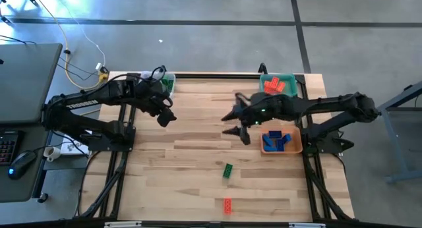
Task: Sort & place blocks by color
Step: Put the green game piece into the transparent bin
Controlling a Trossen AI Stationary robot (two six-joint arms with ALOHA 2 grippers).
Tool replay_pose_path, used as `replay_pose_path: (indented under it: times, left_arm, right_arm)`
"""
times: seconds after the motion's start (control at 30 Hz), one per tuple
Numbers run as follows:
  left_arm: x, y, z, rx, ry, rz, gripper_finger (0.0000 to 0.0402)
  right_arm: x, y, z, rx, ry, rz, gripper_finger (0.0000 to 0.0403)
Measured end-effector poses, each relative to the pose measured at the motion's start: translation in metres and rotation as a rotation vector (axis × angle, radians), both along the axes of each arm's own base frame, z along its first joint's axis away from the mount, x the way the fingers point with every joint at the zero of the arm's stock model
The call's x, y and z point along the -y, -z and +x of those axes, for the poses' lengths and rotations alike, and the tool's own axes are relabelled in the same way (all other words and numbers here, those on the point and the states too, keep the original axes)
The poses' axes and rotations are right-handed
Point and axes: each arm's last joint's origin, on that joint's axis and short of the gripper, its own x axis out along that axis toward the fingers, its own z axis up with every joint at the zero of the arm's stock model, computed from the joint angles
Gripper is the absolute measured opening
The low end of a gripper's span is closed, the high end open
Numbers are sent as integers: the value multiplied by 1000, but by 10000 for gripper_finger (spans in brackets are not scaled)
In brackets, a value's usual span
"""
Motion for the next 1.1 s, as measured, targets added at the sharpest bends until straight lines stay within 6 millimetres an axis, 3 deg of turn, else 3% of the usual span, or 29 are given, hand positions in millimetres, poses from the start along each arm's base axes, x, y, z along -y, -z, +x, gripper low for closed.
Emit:
replay_pose_path:
  times: [0.27,0.8,1.1]
  left_arm:
    - [2,0,1,-3,-21,-2,250]
    - [-1,2,2,-32,-74,50,250]
    - [-1,2,2,-32,-74,50,250]
  right_arm:
    - [-29,28,13,-162,-311,-226,248]
    - [-65,100,40,-324,-613,-465,248]
    - [-84,128,44,-367,-745,-540,248]
